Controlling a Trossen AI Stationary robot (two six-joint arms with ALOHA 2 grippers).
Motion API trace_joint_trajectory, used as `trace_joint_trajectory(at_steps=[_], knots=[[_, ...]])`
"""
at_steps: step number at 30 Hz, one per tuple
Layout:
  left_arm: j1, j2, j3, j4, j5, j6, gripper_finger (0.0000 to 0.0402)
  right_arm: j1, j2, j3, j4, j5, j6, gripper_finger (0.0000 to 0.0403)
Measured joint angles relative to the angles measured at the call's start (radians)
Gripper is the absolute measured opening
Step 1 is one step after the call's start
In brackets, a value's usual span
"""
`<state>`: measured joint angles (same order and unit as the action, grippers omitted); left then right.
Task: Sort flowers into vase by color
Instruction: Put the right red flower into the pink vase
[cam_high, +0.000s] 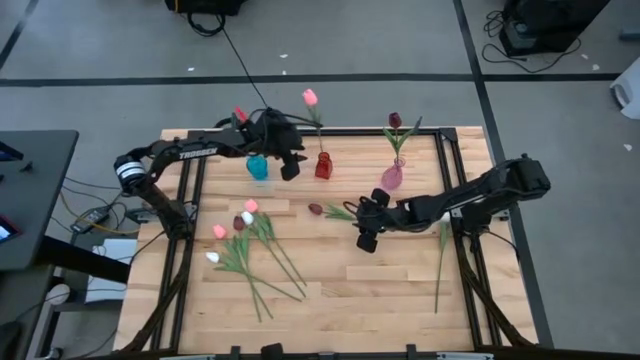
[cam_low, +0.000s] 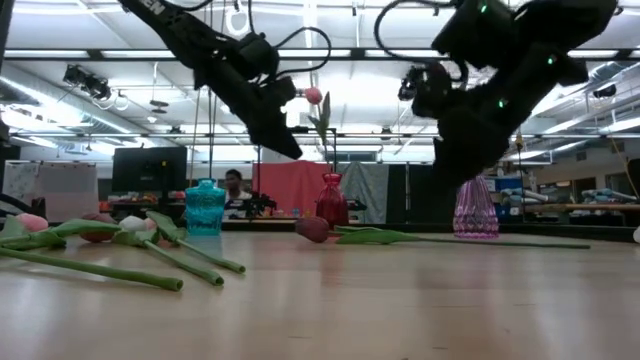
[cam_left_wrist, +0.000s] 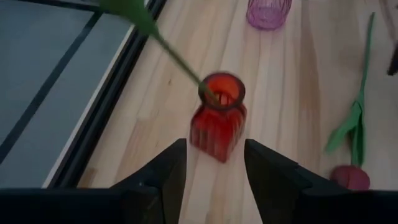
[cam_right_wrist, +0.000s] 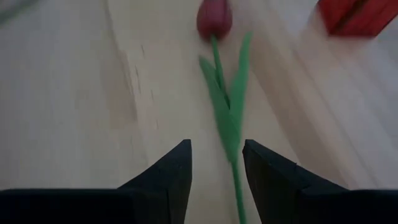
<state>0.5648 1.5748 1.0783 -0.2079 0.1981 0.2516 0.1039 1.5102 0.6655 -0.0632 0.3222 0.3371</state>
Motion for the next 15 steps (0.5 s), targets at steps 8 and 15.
trace_joint_trajectory(at_steps=[8, 15], knots=[[-0.006, -0.192, -0.229, 0.185, -0.046, -0.053, 0.0168, -0.032, 0.095, 0.000, 0.000, -0.023, -0.006, 0.0156], [-0.095, -0.328, -0.418, 0.387, -0.045, -0.162, 0.0168, -0.043, 0.155, 0.003, 0.017, -0.028, -0.017, 0.0139]])
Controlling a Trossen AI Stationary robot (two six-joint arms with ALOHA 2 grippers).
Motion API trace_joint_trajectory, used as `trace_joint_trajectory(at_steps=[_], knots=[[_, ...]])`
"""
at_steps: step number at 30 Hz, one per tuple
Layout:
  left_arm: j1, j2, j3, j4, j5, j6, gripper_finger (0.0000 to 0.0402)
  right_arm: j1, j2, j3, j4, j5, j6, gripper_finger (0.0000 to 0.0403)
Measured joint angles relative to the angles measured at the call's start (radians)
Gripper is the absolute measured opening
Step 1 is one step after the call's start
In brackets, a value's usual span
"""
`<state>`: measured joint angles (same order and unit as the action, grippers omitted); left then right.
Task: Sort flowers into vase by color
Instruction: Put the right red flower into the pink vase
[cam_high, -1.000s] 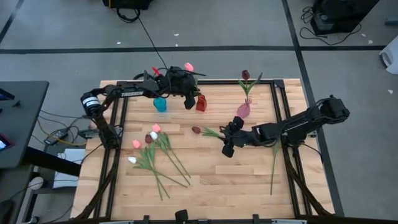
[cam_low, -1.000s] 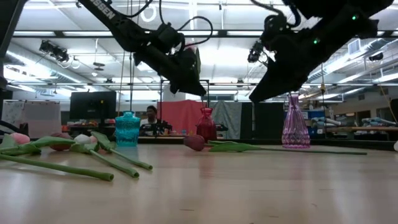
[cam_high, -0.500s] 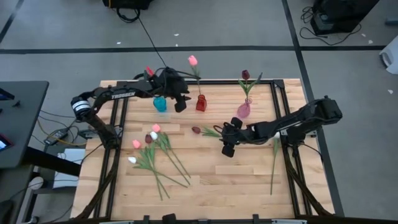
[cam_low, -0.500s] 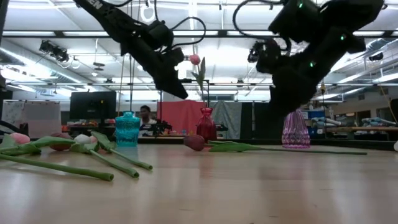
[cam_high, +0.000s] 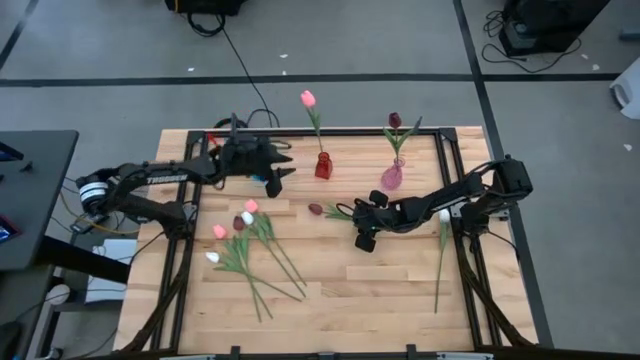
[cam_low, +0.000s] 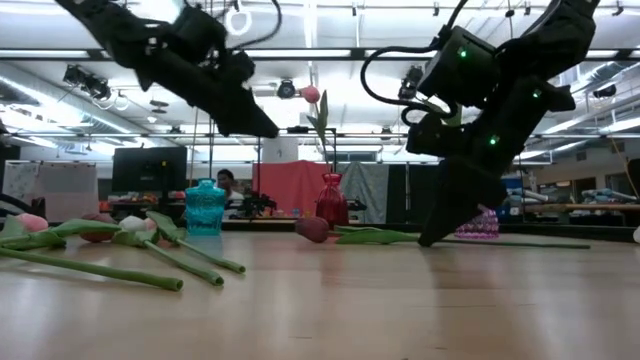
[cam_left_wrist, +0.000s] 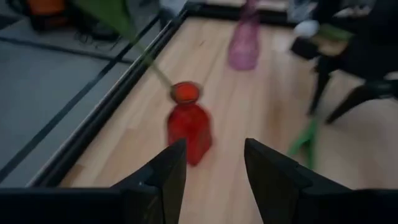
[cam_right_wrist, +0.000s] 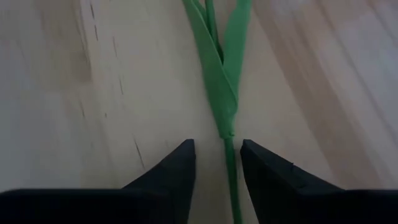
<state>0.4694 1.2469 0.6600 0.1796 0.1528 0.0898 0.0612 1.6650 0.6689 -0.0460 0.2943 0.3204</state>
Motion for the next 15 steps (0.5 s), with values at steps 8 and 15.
trace_joint_trajectory(at_steps=[8, 15], knots=[[-0.166, -0.063, -0.114, 0.200, -0.060, -0.049, 0.0168, 0.001, 0.025, 0.001, 0.005, -0.009, 0.073, 0.0016], [-0.273, -0.066, -0.122, 0.169, -0.191, -0.041, 0.0168, 0.004, -0.016, -0.003, 0.000, 0.002, 0.102, 0.0006]])
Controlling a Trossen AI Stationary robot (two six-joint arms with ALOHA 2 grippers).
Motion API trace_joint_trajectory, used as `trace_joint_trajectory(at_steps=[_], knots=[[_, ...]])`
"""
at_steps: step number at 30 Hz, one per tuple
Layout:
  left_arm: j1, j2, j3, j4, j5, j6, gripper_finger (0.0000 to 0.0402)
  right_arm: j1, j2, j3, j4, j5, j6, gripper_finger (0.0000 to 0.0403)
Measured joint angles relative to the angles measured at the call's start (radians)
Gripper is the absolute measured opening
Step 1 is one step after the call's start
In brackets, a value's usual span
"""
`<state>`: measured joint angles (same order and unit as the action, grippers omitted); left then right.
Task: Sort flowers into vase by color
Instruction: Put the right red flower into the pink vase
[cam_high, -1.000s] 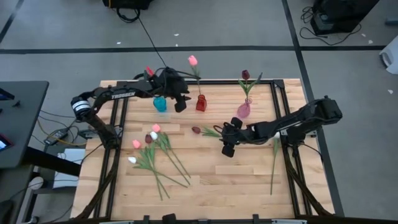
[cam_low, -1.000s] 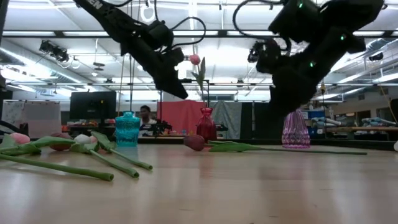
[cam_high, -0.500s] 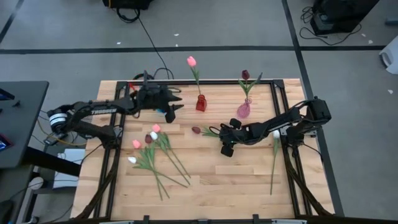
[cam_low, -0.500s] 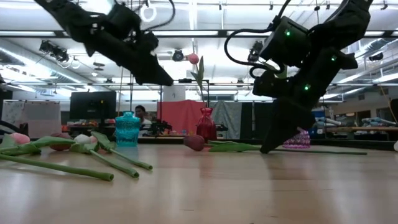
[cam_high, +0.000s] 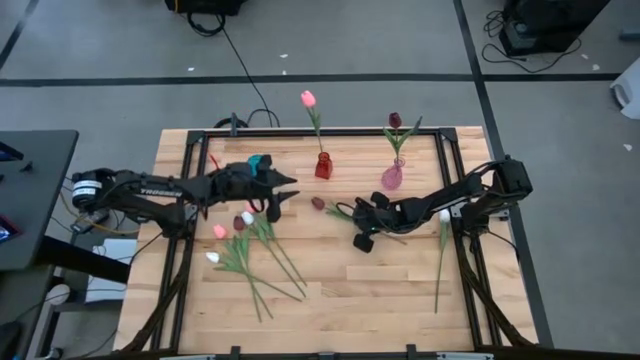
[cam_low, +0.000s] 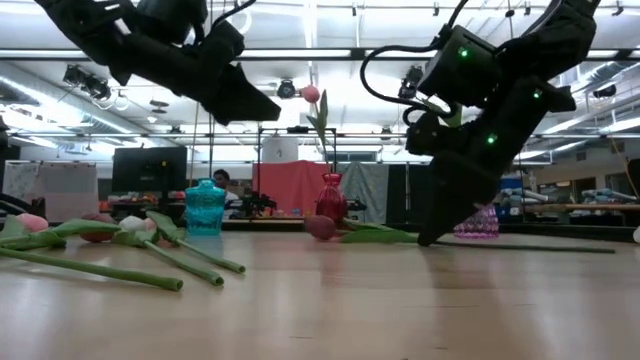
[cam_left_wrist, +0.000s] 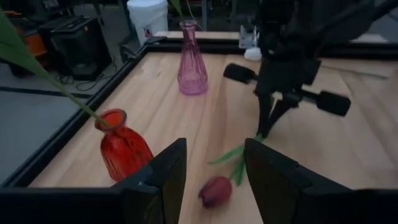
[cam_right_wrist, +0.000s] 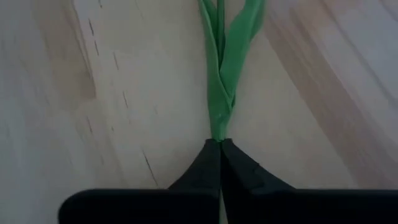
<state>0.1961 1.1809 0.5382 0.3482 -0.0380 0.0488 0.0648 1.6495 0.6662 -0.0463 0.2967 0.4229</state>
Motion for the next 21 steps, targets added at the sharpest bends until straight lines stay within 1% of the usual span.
trace_joint_trajectory(at_steps=[4, 7, 10, 14, 17, 19, 21], knots=[[-0.044, -0.008, 0.001, 0.001, -0.076, 0.018, 0.0168, 0.009, -0.103, -0.005, -0.017, 0.048, -0.028, 0.0004], [-0.055, -0.007, 0.001, -0.003, -0.097, 0.019, 0.0168, 0.020, -0.196, -0.002, -0.026, 0.085, -0.050, 0.0003], [-0.056, -0.007, 0.001, 0.000, -0.098, 0.007, 0.0168, 0.041, -0.284, -0.003, -0.024, 0.133, -0.081, 0.0002], [-0.056, -0.007, 0.001, 0.006, -0.093, -0.010, 0.0168, 0.083, -0.387, -0.003, -0.017, 0.244, -0.118, 0.0002], [-0.056, -0.007, 0.001, 0.035, -0.078, -0.033, 0.0168, 0.115, -0.445, -0.003, 0.015, 0.308, -0.155, 0.0002], [-0.056, 0.003, 0.001, 0.070, -0.059, -0.054, 0.0168, 0.133, -0.466, -0.005, 0.061, 0.341, -0.183, 0.0002], [-0.060, 0.028, 0.001, 0.118, -0.028, -0.077, 0.0168, 0.143, -0.474, -0.035, 0.194, 0.351, -0.239, 0.0002]])
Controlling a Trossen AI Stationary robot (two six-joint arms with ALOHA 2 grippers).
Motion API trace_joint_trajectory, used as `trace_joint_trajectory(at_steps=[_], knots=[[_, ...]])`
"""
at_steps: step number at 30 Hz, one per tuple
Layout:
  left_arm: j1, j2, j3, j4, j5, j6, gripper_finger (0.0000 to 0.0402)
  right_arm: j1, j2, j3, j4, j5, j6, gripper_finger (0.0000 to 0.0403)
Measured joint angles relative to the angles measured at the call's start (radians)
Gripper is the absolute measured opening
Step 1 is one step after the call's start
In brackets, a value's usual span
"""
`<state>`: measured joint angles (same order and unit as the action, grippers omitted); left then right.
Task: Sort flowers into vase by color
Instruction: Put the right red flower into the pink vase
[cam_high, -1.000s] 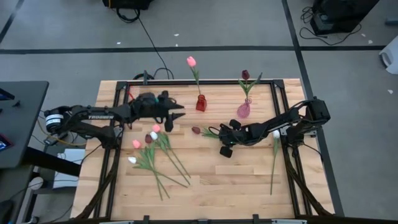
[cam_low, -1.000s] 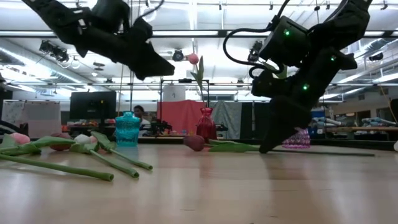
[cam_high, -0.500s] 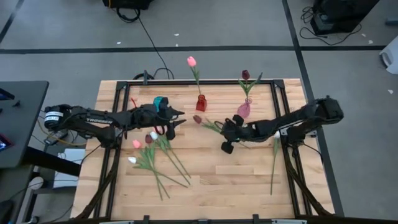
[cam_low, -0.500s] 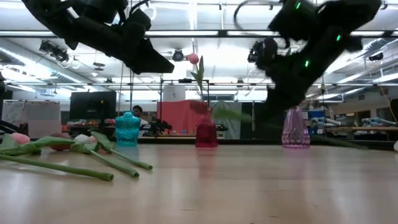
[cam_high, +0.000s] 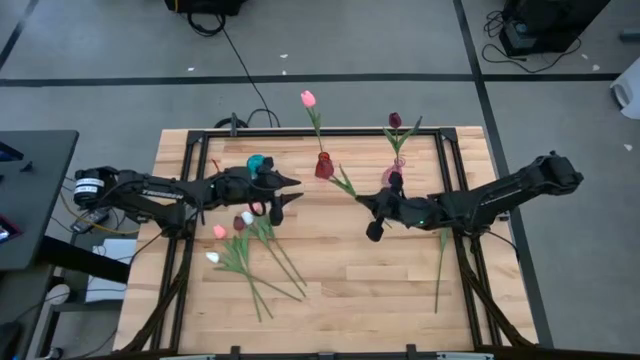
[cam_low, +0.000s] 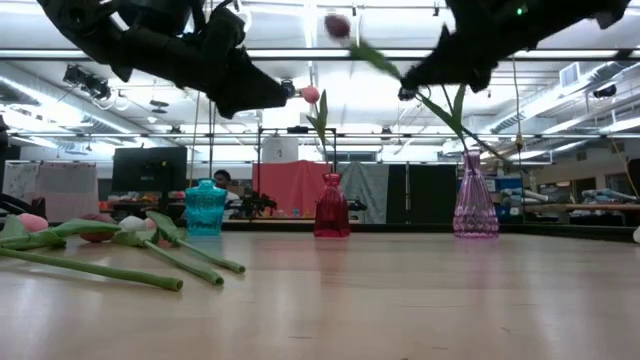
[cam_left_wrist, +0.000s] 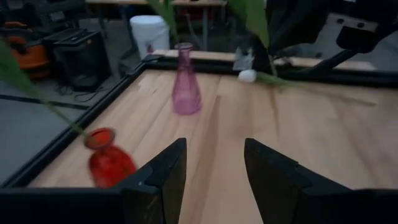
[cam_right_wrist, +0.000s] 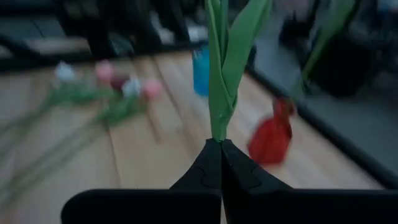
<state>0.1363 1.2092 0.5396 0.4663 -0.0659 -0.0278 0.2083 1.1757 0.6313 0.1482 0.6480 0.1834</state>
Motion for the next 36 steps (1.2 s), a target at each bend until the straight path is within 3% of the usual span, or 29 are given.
trace_joint_trajectory(at_steps=[5, 10, 18, 30, 36], knots=[[-0.036, 0.128, 0.001, 0.197, 0.042, -0.027, 0.0168, -0.017, 0.022, -0.134, 0.497, -0.108, -0.149, 0.0002], [-0.064, 0.270, 0.068, 0.299, 0.045, -0.033, 0.0168, -0.037, 0.093, -0.203, 0.827, -0.200, -0.222, 0.0002], [-0.072, 0.417, 0.233, 0.301, 0.117, -0.031, 0.0168, -0.041, 0.221, -0.176, 0.987, -0.239, -0.293, 0.0003], [-0.072, 0.487, 0.339, 0.299, 0.158, -0.028, 0.0166, -0.051, 0.312, -0.171, 1.160, -0.228, -0.372, 0.0003], [-0.071, 0.518, 0.364, 0.294, 0.158, -0.028, 0.0138, -0.058, 0.326, -0.171, 1.168, -0.222, -0.371, 0.0003]])
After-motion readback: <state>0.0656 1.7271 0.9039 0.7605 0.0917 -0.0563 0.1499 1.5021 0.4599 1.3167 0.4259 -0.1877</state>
